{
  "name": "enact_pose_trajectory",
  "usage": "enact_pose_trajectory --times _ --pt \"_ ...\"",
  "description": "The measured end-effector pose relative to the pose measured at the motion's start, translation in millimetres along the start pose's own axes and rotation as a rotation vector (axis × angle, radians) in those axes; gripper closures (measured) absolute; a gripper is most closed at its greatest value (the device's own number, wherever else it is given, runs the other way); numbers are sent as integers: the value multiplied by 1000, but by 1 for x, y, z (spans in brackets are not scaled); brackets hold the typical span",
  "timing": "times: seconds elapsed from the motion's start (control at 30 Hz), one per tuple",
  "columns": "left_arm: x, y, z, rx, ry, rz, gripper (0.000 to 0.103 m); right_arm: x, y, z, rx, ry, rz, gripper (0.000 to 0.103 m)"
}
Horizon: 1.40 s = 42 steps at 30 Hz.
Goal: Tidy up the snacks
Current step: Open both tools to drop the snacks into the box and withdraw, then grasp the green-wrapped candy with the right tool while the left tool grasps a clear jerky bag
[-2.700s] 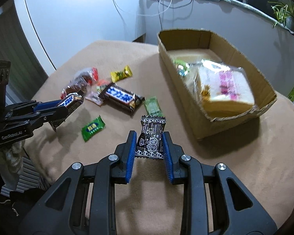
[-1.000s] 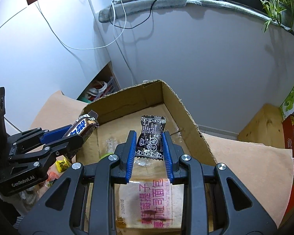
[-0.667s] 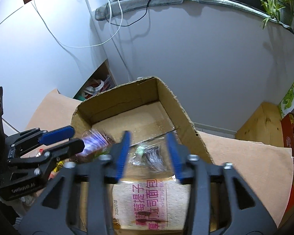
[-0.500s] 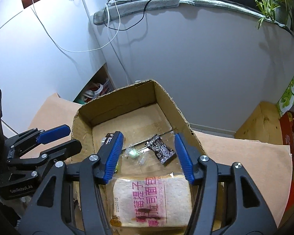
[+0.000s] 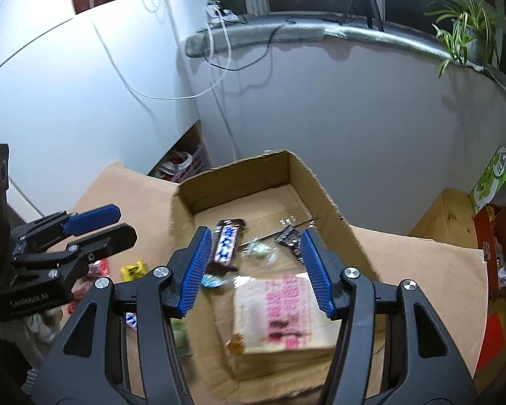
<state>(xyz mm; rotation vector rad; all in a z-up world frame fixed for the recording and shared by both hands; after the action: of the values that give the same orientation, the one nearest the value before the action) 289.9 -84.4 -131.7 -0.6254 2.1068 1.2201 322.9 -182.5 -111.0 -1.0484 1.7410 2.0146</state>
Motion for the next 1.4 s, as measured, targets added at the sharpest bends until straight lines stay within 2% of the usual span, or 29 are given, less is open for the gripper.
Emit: enact_pose_trajectory --times 0.37,0.63,0.83,1.07,1.4 --pt "22 69 15 -21 9 -66 54 37 48 50 -61 54 -39 45" --pt "53 116 45 -59 51 -93 54 87 61 97 -115 115 -7 45" --pt "80 144 77 -98 111 -100 54 122 52 127 -152 128 49 45" --pt "109 142 93 -105 159 -59 54 165 32 153 -182 110 134 45" --pt "132 118 93 -95 143 4 54 190 3 174 -187 28 231 45"
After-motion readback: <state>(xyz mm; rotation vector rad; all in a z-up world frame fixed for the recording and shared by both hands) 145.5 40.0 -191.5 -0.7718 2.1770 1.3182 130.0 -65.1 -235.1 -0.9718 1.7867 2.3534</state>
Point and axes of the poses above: each gripper's, at about its wrist camera, not at the fingertips, and y roughly against the way its jaws point, z to its left, x to its underside, the point moved 9 cm from there along -y, roughly the way its jaws point, and after that the axes turned 8 degrees about x, right-handed, at the moved point
